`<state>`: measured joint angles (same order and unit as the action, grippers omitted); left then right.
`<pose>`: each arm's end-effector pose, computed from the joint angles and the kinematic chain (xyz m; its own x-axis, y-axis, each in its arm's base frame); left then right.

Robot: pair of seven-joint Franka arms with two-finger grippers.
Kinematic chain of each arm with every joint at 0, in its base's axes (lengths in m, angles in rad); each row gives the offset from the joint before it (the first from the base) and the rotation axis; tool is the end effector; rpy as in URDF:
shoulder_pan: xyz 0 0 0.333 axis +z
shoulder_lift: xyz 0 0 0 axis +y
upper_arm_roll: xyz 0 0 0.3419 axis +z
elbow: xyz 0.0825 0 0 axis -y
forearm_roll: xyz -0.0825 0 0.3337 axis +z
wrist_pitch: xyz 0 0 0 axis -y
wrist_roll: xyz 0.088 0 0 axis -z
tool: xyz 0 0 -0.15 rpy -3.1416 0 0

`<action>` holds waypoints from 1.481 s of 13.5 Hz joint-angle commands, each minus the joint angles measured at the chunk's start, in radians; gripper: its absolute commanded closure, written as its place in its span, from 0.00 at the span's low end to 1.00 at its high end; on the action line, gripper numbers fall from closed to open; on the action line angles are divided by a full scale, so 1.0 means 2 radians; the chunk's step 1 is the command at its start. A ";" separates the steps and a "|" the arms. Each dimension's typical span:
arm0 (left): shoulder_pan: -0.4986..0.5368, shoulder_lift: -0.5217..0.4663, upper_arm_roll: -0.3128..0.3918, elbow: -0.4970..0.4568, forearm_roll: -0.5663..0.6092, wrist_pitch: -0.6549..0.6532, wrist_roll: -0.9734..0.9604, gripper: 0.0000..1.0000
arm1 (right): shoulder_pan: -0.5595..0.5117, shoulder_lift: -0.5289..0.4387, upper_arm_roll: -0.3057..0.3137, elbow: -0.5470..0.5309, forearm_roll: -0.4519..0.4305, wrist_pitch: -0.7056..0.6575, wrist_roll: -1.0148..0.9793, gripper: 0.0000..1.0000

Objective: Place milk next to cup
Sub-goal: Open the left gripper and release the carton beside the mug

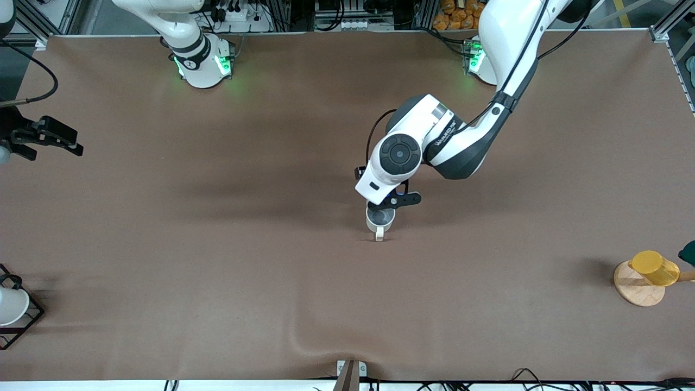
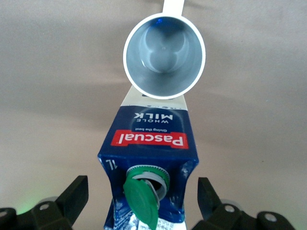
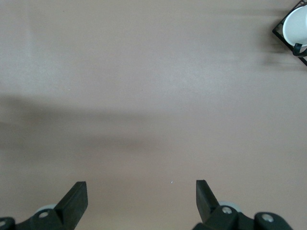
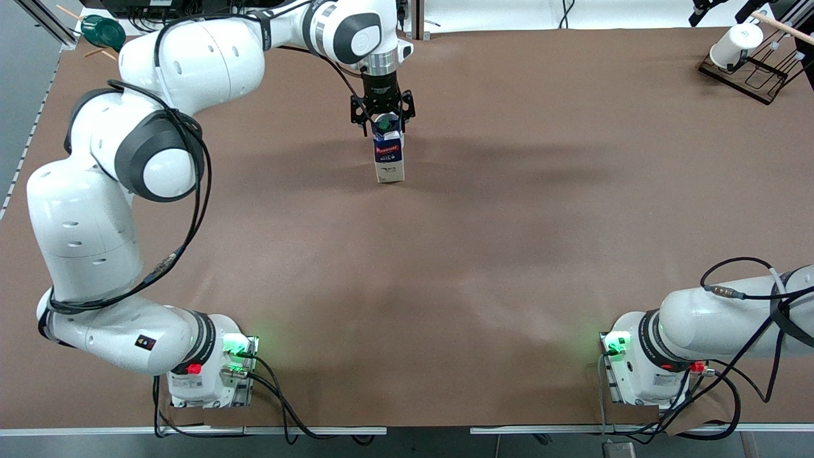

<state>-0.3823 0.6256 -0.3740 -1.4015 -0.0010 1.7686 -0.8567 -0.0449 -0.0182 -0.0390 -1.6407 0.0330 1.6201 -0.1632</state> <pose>0.5023 -0.4122 0.3430 0.9422 0.1387 -0.3050 0.1380 -0.9901 -0.0240 0.5001 -0.0374 0.5914 0.9970 0.0775 0.0031 0.0776 -0.9964 -0.0336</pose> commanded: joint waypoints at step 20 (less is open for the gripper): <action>0.260 -0.178 0.002 0.003 0.046 -0.093 0.234 0.00 | 0.014 -0.001 0.000 0.006 -0.004 -0.009 0.002 0.00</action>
<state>0.0965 0.3167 -0.3596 -1.3689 0.0660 1.6032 -0.4623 -0.0287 -0.0176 -0.0343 -1.6406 0.0330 1.6167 -0.1641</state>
